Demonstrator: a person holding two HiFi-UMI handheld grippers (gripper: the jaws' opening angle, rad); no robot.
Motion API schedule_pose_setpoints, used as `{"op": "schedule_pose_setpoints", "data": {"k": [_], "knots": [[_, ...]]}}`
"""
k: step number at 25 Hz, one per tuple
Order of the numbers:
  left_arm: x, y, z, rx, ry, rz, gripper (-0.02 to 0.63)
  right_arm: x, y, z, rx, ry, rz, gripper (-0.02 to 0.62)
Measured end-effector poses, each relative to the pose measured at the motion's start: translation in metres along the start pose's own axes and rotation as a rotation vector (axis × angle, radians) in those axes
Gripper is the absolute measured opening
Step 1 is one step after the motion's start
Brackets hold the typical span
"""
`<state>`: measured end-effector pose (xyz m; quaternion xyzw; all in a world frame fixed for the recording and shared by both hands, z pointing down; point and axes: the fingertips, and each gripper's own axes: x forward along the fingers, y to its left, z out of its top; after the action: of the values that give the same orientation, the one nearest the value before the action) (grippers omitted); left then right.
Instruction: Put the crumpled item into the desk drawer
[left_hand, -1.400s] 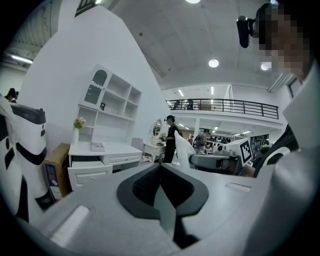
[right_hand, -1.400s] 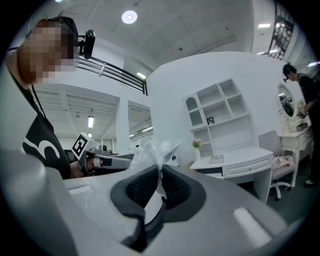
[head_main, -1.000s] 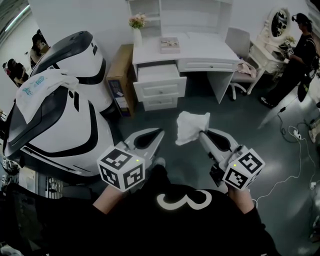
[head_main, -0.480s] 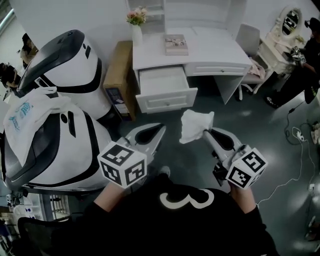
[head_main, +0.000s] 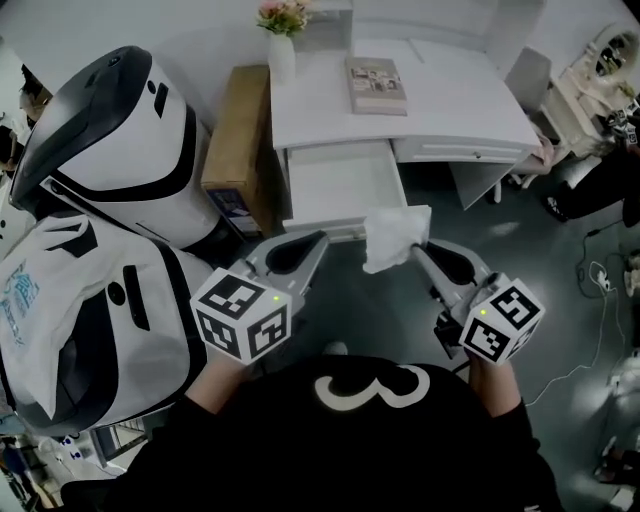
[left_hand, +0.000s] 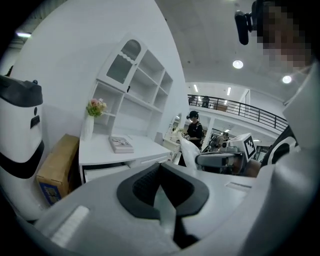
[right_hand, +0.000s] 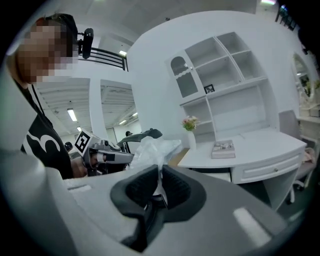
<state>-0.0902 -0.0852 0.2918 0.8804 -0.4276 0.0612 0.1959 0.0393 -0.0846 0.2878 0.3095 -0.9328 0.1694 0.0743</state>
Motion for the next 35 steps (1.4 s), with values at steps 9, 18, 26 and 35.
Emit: {"op": "schedule_pose_setpoints", "data": {"k": [9,18,26,35], "knots": [[0.039,0.072,0.005,0.002,0.008,0.026,0.011,0.06,-0.05,-0.006,0.051,0.046,-0.004,0.028],[0.074,0.117,0.008,-0.009,0.012,0.042,0.011,0.124,-0.086,0.004,0.041,0.092,0.044,0.029],[0.124,0.172,0.011,-0.074,0.061,0.115,0.011,0.188,-0.146,0.011,0.075,0.167,0.093,0.029],[0.168,0.225,0.001,-0.138,0.108,0.2,0.011,0.255,-0.199,0.005,0.044,0.283,0.146,0.029]]}}
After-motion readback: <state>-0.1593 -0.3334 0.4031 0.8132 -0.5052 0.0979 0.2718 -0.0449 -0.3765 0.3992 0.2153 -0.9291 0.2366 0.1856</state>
